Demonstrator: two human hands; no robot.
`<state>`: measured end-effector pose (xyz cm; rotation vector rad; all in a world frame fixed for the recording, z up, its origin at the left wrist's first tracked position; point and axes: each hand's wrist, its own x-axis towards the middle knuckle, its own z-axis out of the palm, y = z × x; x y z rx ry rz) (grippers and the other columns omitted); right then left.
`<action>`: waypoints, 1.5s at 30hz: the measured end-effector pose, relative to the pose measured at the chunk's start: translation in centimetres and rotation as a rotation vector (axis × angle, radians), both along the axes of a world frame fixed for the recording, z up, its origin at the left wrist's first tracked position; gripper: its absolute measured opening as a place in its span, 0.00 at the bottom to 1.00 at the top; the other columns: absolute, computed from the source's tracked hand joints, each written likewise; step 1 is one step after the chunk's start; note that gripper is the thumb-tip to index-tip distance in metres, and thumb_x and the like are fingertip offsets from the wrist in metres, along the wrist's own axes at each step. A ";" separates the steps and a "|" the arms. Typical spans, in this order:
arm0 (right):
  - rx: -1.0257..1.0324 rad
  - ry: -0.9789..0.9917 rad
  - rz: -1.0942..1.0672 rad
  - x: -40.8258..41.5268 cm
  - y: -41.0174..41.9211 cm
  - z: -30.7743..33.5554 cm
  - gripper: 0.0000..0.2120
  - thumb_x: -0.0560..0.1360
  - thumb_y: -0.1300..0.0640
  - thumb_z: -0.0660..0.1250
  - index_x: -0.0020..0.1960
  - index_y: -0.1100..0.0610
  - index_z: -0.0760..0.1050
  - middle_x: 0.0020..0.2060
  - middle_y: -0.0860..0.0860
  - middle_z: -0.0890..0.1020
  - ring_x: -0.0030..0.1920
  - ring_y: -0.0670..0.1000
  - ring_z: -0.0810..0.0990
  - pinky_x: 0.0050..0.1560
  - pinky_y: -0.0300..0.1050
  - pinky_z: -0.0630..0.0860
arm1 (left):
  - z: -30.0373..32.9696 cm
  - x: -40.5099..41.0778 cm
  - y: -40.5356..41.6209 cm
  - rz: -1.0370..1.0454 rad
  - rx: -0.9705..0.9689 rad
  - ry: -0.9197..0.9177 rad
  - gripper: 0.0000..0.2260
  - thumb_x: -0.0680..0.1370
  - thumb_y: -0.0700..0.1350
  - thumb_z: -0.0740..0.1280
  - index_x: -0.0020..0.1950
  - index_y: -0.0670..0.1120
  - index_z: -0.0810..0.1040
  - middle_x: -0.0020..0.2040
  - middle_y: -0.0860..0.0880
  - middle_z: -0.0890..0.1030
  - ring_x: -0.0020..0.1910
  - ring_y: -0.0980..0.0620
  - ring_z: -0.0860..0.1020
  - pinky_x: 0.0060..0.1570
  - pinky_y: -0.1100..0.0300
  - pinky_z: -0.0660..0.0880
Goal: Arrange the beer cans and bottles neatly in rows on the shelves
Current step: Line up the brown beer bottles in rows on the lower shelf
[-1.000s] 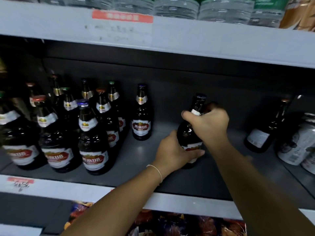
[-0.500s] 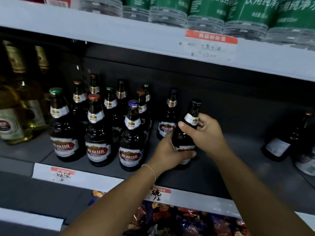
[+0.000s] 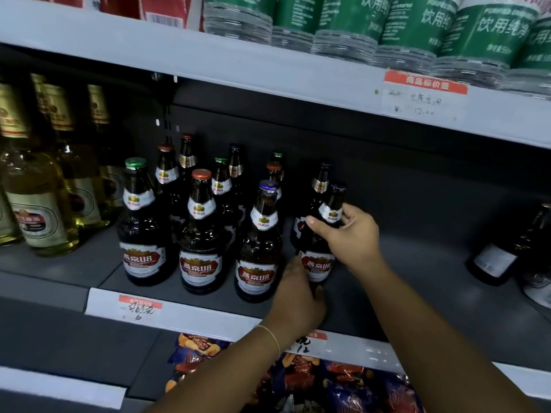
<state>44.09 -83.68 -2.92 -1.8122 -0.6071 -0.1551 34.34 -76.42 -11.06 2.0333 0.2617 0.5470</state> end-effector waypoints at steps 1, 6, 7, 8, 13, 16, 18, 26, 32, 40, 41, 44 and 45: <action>-0.007 -0.003 -0.004 0.0 0.3 0.0 0.12 0.67 0.52 0.81 0.47 0.50 0.82 0.44 0.42 0.87 0.46 0.43 0.86 0.54 0.51 0.82 | -0.1 -0.2 0.1 -0.008 0.027 0.018 0.25 0.75 0.40 0.65 0.72 0.45 0.64 0.68 0.50 0.70 0.68 0.54 0.68 0.67 0.68 0.60; -0.019 -0.012 -0.019 0.5 1.4 -0.1 0.12 0.68 0.54 0.80 0.41 0.48 0.76 0.35 0.37 0.81 0.39 0.30 0.80 0.47 0.32 0.76 | -0.8 0.1 1.1 -0.042 0.105 0.059 0.33 0.76 0.42 0.65 0.78 0.43 0.53 0.76 0.47 0.61 0.75 0.52 0.59 0.73 0.64 0.54; -0.027 -0.020 -0.021 0.7 1.6 -0.2 0.12 0.68 0.53 0.80 0.42 0.47 0.77 0.37 0.37 0.82 0.41 0.29 0.79 0.49 0.33 0.76 | -0.7 0.1 1.2 -0.049 0.108 0.078 0.35 0.76 0.42 0.65 0.79 0.42 0.51 0.77 0.47 0.59 0.76 0.52 0.57 0.75 0.61 0.53; -0.035 -0.019 -0.024 0.9 1.6 -0.4 0.12 0.68 0.51 0.80 0.44 0.48 0.78 0.40 0.38 0.83 0.44 0.31 0.80 0.52 0.36 0.77 | -0.7 0.1 1.2 -0.057 0.106 0.091 0.36 0.76 0.42 0.65 0.79 0.42 0.49 0.78 0.47 0.57 0.77 0.52 0.54 0.76 0.59 0.52; -0.017 -0.029 -0.050 1.3 2.0 -0.8 0.14 0.68 0.48 0.80 0.50 0.49 0.81 0.46 0.41 0.85 0.50 0.40 0.83 0.58 0.49 0.81 | -0.7 0.4 1.4 -0.079 0.074 0.085 0.38 0.75 0.42 0.65 0.79 0.45 0.46 0.79 0.48 0.53 0.78 0.53 0.51 0.76 0.58 0.51; -0.001 -0.025 -0.058 1.4 2.2 -1.0 0.16 0.68 0.47 0.79 0.53 0.50 0.81 0.49 0.41 0.85 0.52 0.41 0.83 0.58 0.50 0.81 | -0.8 0.6 1.4 -0.082 0.062 0.076 0.39 0.75 0.42 0.66 0.79 0.46 0.45 0.78 0.50 0.54 0.77 0.54 0.51 0.75 0.63 0.50; -0.001 -0.019 -0.073 1.7 2.4 -1.1 0.19 0.68 0.46 0.79 0.55 0.51 0.81 0.50 0.42 0.85 0.53 0.41 0.83 0.58 0.50 0.81 | -0.7 0.6 1.5 -0.089 0.048 0.067 0.40 0.74 0.42 0.66 0.79 0.47 0.46 0.78 0.51 0.54 0.77 0.55 0.52 0.75 0.62 0.51; 0.022 -0.025 -0.102 1.7 2.7 -1.2 0.20 0.66 0.47 0.80 0.55 0.51 0.82 0.49 0.41 0.85 0.52 0.39 0.83 0.60 0.47 0.80 | -0.3 0.2 1.6 -0.118 0.004 0.024 0.40 0.74 0.40 0.66 0.79 0.48 0.46 0.76 0.53 0.59 0.72 0.62 0.56 0.73 0.64 0.57; 0.019 -0.023 -0.103 1.7 2.8 -1.1 0.18 0.67 0.49 0.80 0.54 0.49 0.82 0.47 0.39 0.85 0.51 0.37 0.83 0.58 0.43 0.80 | -0.3 0.4 1.7 -0.127 -0.008 0.077 0.43 0.74 0.42 0.67 0.79 0.48 0.42 0.78 0.52 0.55 0.76 0.54 0.57 0.74 0.56 0.60; -0.002 -0.028 -0.127 1.7 2.8 -1.2 0.19 0.66 0.47 0.80 0.54 0.50 0.82 0.47 0.39 0.85 0.50 0.37 0.83 0.57 0.41 0.80 | -0.5 0.4 1.9 -0.131 0.001 0.121 0.43 0.73 0.44 0.66 0.79 0.49 0.41 0.77 0.52 0.57 0.69 0.46 0.69 0.71 0.53 0.66; -0.006 -0.031 -0.129 1.7 2.8 -1.2 0.20 0.66 0.47 0.80 0.55 0.50 0.82 0.47 0.39 0.85 0.50 0.37 0.83 0.56 0.39 0.79 | -0.6 0.4 1.8 -0.126 0.007 0.131 0.43 0.72 0.45 0.66 0.79 0.49 0.41 0.77 0.52 0.56 0.68 0.44 0.71 0.70 0.52 0.66; -0.032 -0.041 -0.132 1.6 2.8 -1.1 0.20 0.67 0.46 0.80 0.56 0.51 0.81 0.46 0.38 0.84 0.50 0.36 0.81 0.52 0.30 0.75 | -0.9 0.5 1.6 -0.116 0.044 0.146 0.43 0.72 0.47 0.64 0.79 0.46 0.41 0.79 0.50 0.50 0.74 0.42 0.62 0.75 0.53 0.59; -0.036 -0.038 -0.134 1.6 2.8 -1.1 0.20 0.67 0.46 0.79 0.56 0.50 0.81 0.45 0.37 0.83 0.49 0.34 0.81 0.50 0.27 0.73 | -1.0 0.4 1.5 -0.112 0.066 0.150 0.42 0.73 0.46 0.64 0.79 0.45 0.41 0.80 0.49 0.47 0.77 0.45 0.55 0.76 0.57 0.53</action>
